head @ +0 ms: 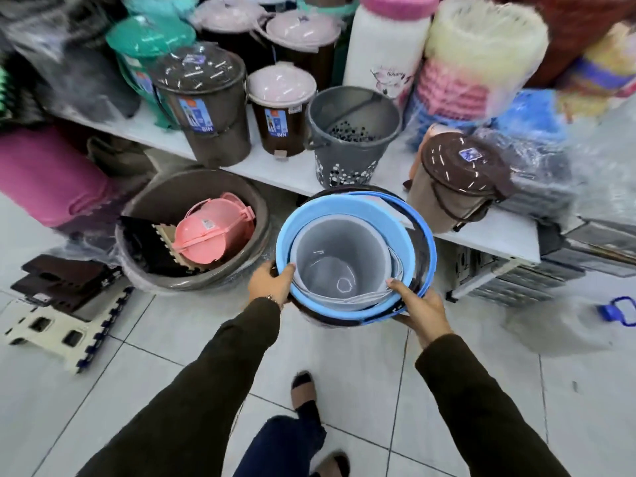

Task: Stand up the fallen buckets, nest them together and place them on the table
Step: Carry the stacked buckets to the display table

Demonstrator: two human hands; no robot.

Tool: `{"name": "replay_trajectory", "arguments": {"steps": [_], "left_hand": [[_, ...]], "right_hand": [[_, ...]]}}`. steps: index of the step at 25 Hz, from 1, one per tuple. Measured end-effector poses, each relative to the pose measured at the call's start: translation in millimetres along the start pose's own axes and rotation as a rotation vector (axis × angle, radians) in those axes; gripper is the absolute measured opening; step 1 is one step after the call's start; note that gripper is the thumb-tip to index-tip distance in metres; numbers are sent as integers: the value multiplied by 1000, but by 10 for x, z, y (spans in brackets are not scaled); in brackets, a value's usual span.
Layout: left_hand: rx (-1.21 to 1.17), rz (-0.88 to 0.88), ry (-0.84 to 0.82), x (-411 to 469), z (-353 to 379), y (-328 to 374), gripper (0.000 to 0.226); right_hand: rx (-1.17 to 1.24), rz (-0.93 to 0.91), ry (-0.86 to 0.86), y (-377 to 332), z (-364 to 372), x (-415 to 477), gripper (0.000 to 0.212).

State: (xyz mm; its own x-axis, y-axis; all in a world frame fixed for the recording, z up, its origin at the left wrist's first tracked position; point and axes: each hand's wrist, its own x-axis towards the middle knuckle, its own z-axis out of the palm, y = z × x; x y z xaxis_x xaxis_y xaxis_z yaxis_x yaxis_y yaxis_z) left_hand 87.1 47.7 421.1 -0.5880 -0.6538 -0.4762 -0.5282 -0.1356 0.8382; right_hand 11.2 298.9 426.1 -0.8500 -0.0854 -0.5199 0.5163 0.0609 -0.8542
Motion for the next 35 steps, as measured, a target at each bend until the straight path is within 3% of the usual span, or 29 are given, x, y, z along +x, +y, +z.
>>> {"name": "replay_trajectory", "arguments": {"steps": [4, 10, 16, 20, 24, 30, 35], "left_hand": [[-59, 170, 14, -376, -263, 555, 41], [-189, 392, -17, -506, -384, 1665, 44], [-291, 470, -45, 163, -178, 2999, 35], [-273, 499, -84, 980, 111, 3692, 15], [-203, 385, -107, 1872, 473, 3849, 21], [25, 172, -175, 3006, 988, 3471, 34], [361, 119, -147, 3395, 1242, 3092, 46]], "right_hand": [[7, -152, 11, -633, -49, -512, 34], [25, -388, 58, -1799, 24, -691, 29], [48, -559, 70, -3061, 336, 85, 34], [5, -562, 138, -3656, 658, 921, 43], [28, -429, 201, -3697, 923, 1836, 42], [38, -133, 234, -3128, 1204, 3008, 38], [-144, -102, 345, -2742, 1264, 3394, 47]]}}
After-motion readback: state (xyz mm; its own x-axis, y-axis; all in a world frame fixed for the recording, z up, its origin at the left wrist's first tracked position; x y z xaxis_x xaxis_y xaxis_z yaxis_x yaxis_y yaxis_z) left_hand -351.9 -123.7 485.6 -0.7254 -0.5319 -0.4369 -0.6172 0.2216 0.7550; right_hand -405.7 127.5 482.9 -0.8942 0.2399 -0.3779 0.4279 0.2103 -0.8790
